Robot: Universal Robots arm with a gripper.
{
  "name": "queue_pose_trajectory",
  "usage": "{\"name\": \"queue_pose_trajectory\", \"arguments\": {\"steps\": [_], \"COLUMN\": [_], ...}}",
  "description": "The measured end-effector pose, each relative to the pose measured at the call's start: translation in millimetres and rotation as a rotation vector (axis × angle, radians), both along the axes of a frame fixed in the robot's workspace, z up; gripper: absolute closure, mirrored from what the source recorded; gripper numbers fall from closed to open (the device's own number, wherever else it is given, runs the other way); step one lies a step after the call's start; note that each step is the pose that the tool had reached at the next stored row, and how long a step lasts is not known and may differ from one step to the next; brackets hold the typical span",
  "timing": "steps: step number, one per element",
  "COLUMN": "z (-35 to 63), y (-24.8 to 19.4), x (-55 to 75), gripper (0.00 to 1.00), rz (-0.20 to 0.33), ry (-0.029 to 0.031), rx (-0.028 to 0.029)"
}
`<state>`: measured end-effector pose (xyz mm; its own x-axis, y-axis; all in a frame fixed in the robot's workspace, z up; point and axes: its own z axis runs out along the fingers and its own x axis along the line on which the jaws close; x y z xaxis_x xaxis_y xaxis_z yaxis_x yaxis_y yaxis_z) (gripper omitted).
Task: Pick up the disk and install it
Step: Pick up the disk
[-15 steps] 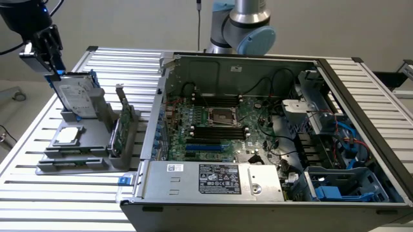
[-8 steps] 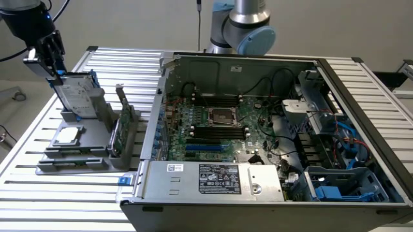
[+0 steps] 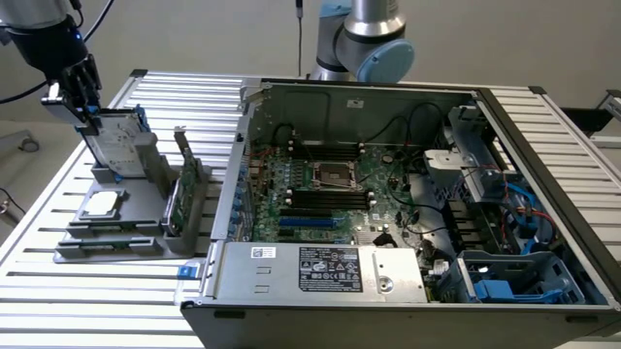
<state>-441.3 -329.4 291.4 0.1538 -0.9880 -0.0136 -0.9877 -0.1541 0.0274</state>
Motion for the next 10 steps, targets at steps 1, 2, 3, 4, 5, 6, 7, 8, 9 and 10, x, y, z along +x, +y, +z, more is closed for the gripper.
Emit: {"name": "queue_pose_trajectory", "arguments": {"steps": [1,2,3,4,5,6,7,8,9,10], "z": [-1.8,-3.6,-5.3,-7.0,-8.0,-8.2,-8.3,-8.3,-8.3,-8.4], "y": [0.0,0.0,0.0,0.0,0.0,0.0,0.0,0.0,0.0,0.1], "x": [-0.1,-0.2,-0.5,-1.0,-1.4,-1.5,-1.6,-1.6,-1.6,-1.6], "gripper": [0.52,0.52,0.52,0.52,0.52,0.52,0.52,0.52,0.52,0.52], "rz": [0.0,0.0,0.0,0.0,0.0,0.0,0.0,0.0,0.0,0.0], "ry": [0.0001,-0.0002,-0.0007,-0.0016,-0.0025,-0.0032,-0.0036,-0.0036,-0.0037,-0.0038], "rx": [-0.0001,0.0,0.0,0.0,0.0,0.0,0.0,-0.0001,0.0,0.0]}}
